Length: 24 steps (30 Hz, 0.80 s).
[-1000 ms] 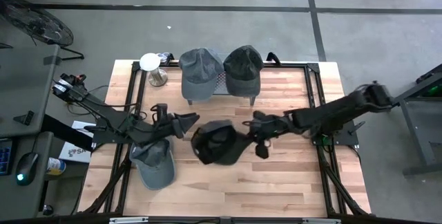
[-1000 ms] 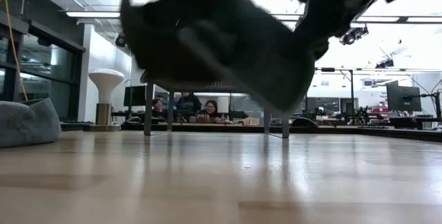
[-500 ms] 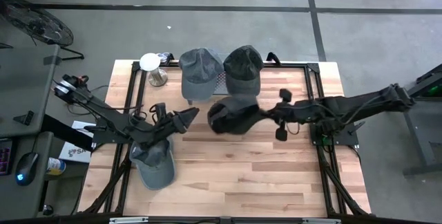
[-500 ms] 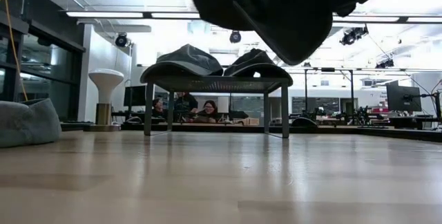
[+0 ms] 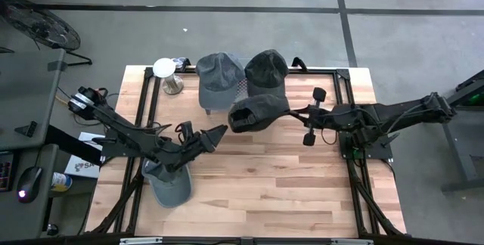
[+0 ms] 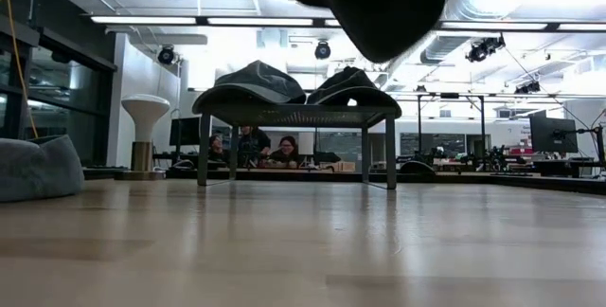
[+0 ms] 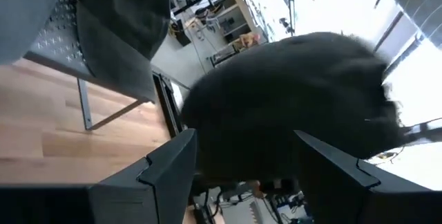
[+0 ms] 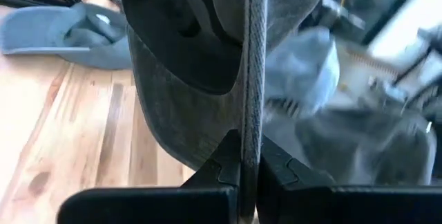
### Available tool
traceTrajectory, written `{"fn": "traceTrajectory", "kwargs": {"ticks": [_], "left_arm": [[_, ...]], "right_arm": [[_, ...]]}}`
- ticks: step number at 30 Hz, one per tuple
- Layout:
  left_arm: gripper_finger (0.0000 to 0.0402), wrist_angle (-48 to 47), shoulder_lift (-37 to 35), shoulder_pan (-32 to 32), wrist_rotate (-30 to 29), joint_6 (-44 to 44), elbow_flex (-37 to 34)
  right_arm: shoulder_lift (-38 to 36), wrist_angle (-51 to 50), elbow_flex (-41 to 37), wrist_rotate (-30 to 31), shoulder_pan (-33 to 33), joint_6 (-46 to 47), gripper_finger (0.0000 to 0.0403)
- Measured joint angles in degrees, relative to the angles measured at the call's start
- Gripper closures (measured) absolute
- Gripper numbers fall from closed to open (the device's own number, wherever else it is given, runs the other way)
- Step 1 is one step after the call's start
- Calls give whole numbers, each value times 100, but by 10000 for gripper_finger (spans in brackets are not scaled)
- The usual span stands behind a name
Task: Pick & Place hat
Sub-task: Stack the black cap on top of the other black cap on the shelf
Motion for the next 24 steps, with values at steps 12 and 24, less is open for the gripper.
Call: {"fn": "traceTrajectory", "kwargs": {"ticks": [12,24], "left_arm": [[172,250,91,1,537,192,0],[172,1162,93,787,2855,1010,0]], "right_arm": [[8,1711,1,-3293,-109,-234,398],[315,4080,2,-4627,-774,934,398]]}}
